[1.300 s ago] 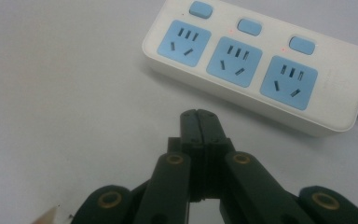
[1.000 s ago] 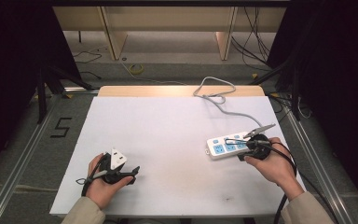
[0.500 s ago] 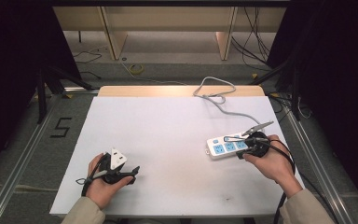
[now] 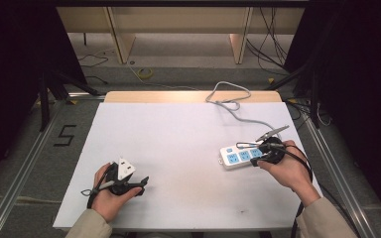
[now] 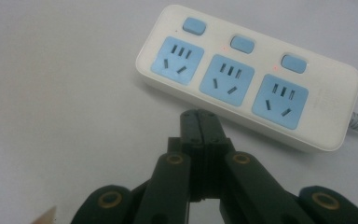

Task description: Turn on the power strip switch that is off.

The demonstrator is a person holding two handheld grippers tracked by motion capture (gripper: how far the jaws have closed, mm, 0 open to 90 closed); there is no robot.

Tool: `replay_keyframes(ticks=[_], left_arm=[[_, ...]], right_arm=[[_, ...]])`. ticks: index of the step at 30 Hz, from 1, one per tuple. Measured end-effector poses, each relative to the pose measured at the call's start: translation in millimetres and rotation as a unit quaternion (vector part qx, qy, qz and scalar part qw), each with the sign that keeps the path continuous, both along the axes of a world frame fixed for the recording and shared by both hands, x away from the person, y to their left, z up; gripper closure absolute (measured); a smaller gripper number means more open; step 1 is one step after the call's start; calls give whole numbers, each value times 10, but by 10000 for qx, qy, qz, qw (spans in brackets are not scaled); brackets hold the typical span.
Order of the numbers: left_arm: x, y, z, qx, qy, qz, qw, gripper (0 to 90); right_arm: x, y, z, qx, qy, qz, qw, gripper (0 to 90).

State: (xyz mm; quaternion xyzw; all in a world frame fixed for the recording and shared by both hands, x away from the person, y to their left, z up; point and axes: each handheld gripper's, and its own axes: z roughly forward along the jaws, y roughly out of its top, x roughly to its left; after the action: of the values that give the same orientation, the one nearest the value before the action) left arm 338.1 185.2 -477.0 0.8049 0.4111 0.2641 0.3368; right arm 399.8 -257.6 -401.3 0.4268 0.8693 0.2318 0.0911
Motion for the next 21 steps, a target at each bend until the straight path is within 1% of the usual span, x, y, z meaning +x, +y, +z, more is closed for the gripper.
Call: replay_keyframes(ticks=[7,21], left_arm=[[0,1,1,-5,-2,7,10000,214],[-2,2,2,-11,-9,8,10000,215]], right_arm=[[35,13,3,-22,45,-5,10000,900],[99,38,28,-61,55,-25,10000,900]])
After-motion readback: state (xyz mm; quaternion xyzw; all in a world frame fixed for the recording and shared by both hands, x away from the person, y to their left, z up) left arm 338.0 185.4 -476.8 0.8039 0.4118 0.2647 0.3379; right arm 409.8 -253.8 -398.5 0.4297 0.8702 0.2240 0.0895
